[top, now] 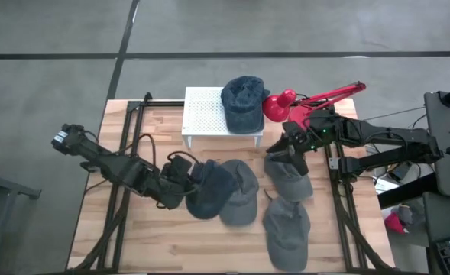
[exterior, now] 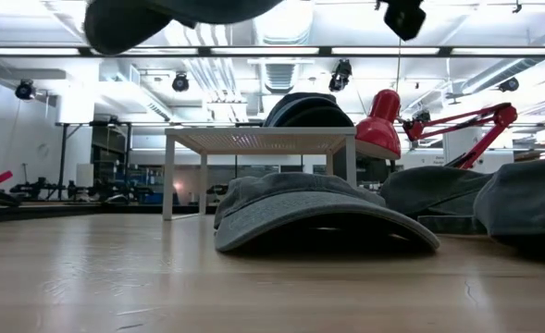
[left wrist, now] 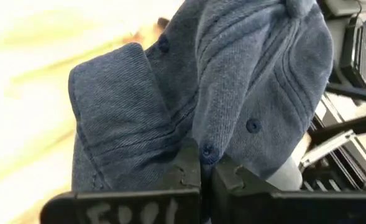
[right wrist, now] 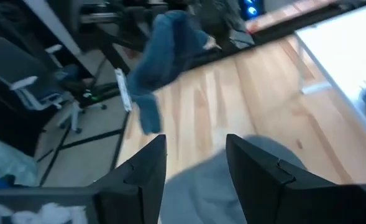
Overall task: Pick & Place hat
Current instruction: Stack the blue cap on top of the blue cap on the shelf
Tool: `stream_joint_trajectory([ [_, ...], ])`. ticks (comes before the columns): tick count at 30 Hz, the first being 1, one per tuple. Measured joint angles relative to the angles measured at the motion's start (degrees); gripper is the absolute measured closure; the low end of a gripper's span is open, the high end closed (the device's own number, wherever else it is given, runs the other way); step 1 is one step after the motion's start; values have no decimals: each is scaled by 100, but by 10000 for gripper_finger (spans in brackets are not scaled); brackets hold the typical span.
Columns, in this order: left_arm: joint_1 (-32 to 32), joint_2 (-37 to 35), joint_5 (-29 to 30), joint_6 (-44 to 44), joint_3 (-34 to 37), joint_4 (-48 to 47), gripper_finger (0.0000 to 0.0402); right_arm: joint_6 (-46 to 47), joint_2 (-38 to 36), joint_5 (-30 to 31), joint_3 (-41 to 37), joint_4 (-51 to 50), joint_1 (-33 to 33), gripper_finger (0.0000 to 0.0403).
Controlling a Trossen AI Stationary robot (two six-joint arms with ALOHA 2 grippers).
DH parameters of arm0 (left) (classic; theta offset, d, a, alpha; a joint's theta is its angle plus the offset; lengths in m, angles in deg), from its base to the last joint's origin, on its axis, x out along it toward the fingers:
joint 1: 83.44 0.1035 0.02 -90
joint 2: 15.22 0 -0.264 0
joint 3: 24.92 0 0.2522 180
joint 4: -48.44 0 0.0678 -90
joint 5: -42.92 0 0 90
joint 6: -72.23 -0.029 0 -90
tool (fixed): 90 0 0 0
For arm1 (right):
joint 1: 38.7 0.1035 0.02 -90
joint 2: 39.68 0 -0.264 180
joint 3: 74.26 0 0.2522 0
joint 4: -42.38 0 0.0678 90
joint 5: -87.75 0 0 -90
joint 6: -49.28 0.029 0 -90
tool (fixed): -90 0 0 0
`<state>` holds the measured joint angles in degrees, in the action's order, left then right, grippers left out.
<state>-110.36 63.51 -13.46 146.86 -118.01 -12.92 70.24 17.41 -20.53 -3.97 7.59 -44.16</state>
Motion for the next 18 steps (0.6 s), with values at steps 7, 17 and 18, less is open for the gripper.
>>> stream_joint_trajectory([
  [7, 317, 1, 168, -509, -20, 57, 401, -402, 328, -47, 13, 751, 223, 192],
  [17, 801, 1, 240, -1749, -20, 916, 401, -906, 1255, 32, 741, 1019, 251, 135],
  [18, 826, 1, 239, -1837, -20, 976, 401, -956, 1370, 42, 881, 1004, 250, 133],
])
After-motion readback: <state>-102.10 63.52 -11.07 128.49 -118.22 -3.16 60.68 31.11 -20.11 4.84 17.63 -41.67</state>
